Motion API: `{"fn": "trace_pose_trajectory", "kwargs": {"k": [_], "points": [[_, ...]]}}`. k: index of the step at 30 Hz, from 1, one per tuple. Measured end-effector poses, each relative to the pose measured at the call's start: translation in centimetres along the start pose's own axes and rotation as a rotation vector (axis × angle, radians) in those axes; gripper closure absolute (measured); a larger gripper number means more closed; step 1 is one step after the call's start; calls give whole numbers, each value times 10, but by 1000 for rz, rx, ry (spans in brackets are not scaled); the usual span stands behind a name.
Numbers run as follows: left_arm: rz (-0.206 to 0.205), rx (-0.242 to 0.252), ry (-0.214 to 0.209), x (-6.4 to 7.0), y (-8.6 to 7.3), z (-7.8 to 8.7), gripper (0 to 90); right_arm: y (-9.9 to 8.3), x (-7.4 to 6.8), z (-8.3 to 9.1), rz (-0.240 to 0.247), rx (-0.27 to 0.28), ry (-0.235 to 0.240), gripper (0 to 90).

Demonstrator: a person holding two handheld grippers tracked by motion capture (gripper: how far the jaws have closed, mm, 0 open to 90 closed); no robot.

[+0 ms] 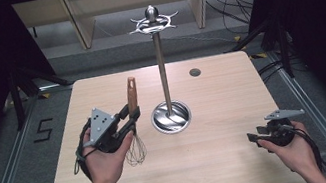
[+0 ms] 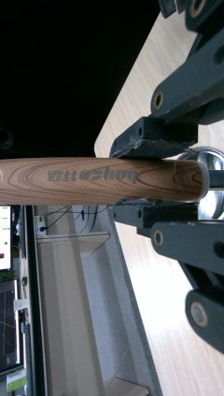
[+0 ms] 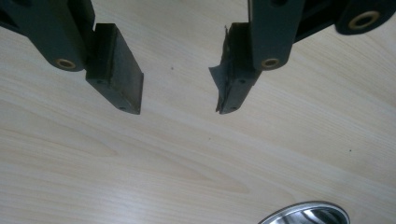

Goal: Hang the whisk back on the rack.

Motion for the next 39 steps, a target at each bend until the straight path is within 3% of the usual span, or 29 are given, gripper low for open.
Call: {"fn": "trace_pose_trajectory", "kwargs": {"k": [4,7,11,14,32,36,39], "points": [[-1,8,-1,3,5,-3,683,0,0,0,-2,0,1,510],[-2,11,3,4,7,-4,683,1,4,-3,41,46,-18,510],[2,16,2,6,10,-5,683,0,0,1,-1,-3,-5,510],[1,19,-1,6,12,-6,683,0,-1,0,-7,3,-2,510],[-12,27,-9,12,23,-10,683,0,-1,0,-16,-3,-1,509],[-2,27,-17,13,26,-10,683,0,1,-1,16,8,-8,509],[-7,29,-17,14,29,-10,683,1,1,-1,13,12,-2,508]]}}
Point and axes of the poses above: each handheld gripper's, and its own axes: z roughly backward along the jaws, y roughly out of its top, x roughly to its right, the point moved 3 cm from there along -z, roughly forward along the jaws, and after that the axes turned 12 degrees about -x, right-handed, at the moved point
